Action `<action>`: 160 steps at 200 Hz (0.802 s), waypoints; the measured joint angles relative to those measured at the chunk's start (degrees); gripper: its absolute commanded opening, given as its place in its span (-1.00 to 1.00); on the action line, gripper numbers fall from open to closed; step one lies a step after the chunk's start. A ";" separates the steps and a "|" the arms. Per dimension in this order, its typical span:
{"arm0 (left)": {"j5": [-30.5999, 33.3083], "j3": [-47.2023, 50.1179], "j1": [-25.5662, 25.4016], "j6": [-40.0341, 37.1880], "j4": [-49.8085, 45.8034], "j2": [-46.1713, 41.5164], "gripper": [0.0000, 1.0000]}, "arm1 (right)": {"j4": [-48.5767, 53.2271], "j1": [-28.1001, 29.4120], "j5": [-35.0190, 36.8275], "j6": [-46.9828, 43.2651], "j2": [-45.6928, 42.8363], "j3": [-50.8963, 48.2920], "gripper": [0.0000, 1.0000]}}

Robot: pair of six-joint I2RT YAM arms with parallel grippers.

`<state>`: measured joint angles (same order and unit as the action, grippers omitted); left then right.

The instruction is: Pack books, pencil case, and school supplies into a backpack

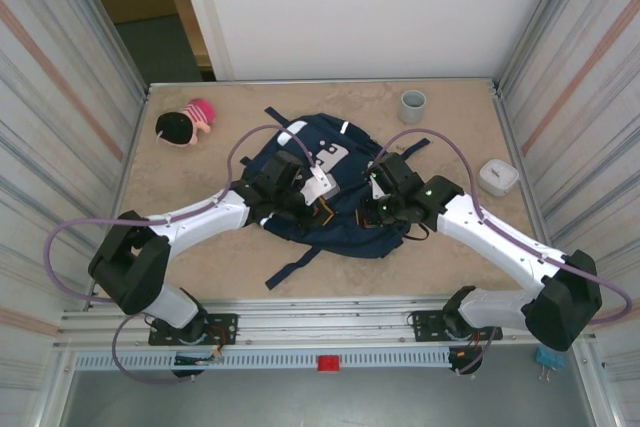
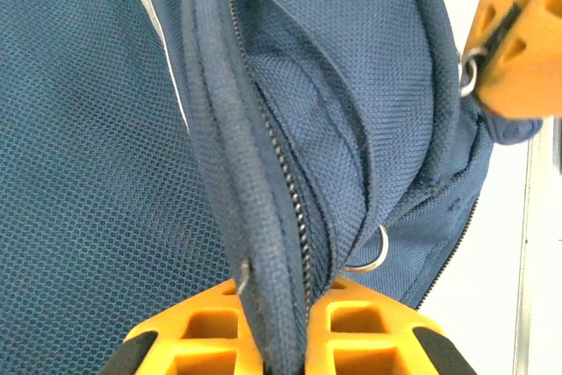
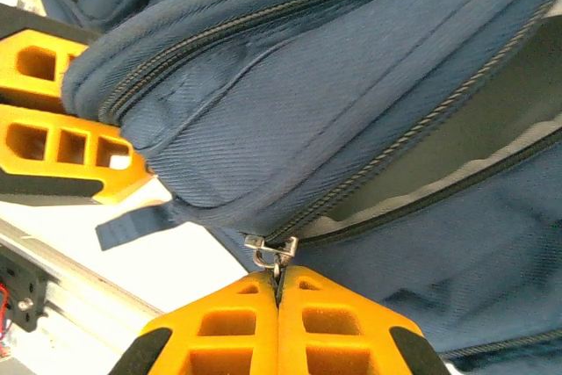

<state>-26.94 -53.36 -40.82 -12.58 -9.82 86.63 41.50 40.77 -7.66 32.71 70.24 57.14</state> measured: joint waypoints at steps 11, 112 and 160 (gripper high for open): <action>0.52 0.00 -0.24 -1.05 -0.33 0.00 -1.00 | 0.79 -0.85 0.13 -0.81 0.00 0.02 -1.00; 0.87 2.14 -0.39 -5.64 -0.44 -0.61 -1.00 | -8.50 -4.50 -6.03 -10.43 0.11 -8.76 -0.50; 0.42 2.36 -0.13 -5.42 -0.17 -0.61 -1.00 | -14.16 -4.81 -6.12 -11.47 0.00 -12.57 -0.73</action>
<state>-26.52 -51.00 -40.95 -18.00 -10.00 86.02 27.33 35.97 -13.78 21.23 70.24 44.58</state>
